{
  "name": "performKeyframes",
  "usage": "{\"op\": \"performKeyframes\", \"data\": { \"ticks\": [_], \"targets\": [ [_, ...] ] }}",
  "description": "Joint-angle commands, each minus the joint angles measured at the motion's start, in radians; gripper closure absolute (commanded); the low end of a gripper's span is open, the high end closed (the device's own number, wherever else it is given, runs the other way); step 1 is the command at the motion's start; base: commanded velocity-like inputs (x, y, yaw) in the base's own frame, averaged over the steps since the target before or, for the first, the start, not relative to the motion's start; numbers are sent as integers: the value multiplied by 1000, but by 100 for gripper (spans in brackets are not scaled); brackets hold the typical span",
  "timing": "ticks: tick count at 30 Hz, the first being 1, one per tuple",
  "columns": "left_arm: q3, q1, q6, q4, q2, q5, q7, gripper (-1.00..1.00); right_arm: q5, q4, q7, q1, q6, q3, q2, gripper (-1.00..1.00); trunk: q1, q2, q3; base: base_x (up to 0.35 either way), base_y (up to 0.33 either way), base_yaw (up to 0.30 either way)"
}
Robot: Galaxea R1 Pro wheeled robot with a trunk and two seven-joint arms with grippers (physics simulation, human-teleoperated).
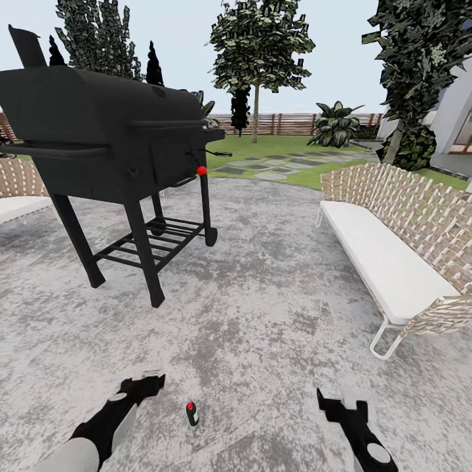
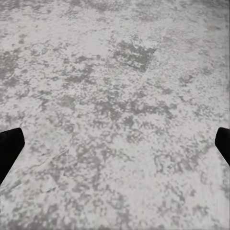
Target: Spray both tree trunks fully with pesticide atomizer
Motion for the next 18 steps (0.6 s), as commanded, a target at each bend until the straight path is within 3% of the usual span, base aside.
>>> {"op": "performKeyframes", "data": {
  "ticks": [1,3,5,6,7,9,13,18],
  "targets": [
    [0,-3,-1,-1,0,5,0,-100,2,-2,1,-8,11,-1,0,-100,0,0,-1,0,0,0],
    [0,-8,-4,1,1,5,-4,-100,8,-6,2,-30,38,0,0,-100,0,0,-1,0,0,0],
    [0,-4,-7,6,2,6,-6,-100,47,-8,3,-46,54,5,0,-100,0,0,-1,0,0,0],
    [0,3,-8,7,2,6,-7,-100,81,-7,3,-50,58,9,-1,-100,0,0,-1,0,0,0],
    [1,19,-9,3,0,6,-8,-100,165,1,3,-54,62,13,-1,-100,0,0,-1,0,0,0],
    [2,26,-10,1,-1,5,-8,-100,236,4,1,-56,63,14,0,-100,0,0,-1,0,0,0],
    [0,30,-12,-1,-1,6,-9,-100,282,7,-1,-57,64,11,2,-100,0,0,-1,61,-6,0],
    [-2,31,-12,-1,1,5,-9,-100,287,11,-1,-57,63,7,4,-100,0,0,-1,264,-106,0]
  ]
}}
